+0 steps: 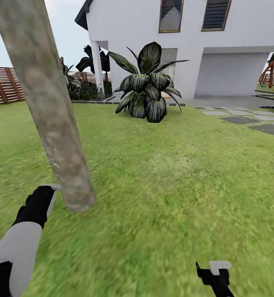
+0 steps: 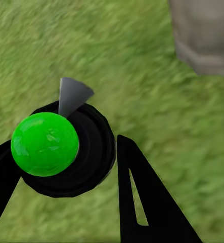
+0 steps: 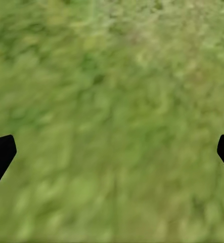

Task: In the garden, pick up the pesticide atomizer on the floor and spray pesticide onto both trees until each tree trunk is fully covered.

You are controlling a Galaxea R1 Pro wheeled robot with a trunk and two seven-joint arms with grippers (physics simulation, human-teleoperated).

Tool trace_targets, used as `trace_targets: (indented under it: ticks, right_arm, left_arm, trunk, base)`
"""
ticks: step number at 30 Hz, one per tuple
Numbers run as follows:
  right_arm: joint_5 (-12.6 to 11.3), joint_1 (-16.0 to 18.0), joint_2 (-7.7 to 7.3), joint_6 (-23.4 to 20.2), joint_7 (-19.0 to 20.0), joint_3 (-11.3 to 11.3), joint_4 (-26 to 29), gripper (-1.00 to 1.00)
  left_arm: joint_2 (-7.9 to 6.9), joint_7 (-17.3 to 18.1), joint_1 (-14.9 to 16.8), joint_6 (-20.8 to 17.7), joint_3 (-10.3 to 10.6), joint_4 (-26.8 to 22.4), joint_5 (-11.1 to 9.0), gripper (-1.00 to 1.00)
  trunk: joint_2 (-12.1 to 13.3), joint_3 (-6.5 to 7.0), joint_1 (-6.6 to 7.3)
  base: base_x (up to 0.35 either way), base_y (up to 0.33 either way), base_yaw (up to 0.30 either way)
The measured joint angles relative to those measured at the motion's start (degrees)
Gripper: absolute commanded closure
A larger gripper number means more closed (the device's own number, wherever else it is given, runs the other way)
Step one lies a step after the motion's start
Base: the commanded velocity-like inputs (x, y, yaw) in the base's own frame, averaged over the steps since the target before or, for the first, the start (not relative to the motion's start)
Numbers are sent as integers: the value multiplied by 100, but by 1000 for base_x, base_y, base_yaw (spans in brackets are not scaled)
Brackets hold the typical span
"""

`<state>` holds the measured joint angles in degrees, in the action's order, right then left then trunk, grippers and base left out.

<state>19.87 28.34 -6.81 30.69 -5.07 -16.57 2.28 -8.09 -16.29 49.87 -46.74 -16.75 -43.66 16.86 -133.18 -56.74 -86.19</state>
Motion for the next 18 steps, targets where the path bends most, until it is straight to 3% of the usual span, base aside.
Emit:
trace_targets:
  ticks: [4,12,18]
  right_arm:
    - [1,0,4,-4,4,1,-1,-100]
    - [0,0,8,-3,5,0,-4,-100]
    - [1,0,19,2,4,8,-16,-100]
  left_arm:
    - [-96,12,-237,-9,-2,2,33,100]
    - [-190,22,-278,-13,7,-23,16,100]
    - [-170,1,-280,-4,29,-61,-9,100]
  trunk:
    - [0,0,0]
    - [0,0,0]
    - [0,0,0]
  base:
    - [2,-1,-63]
    - [0,-6,-85]
    - [0,-231,-1]
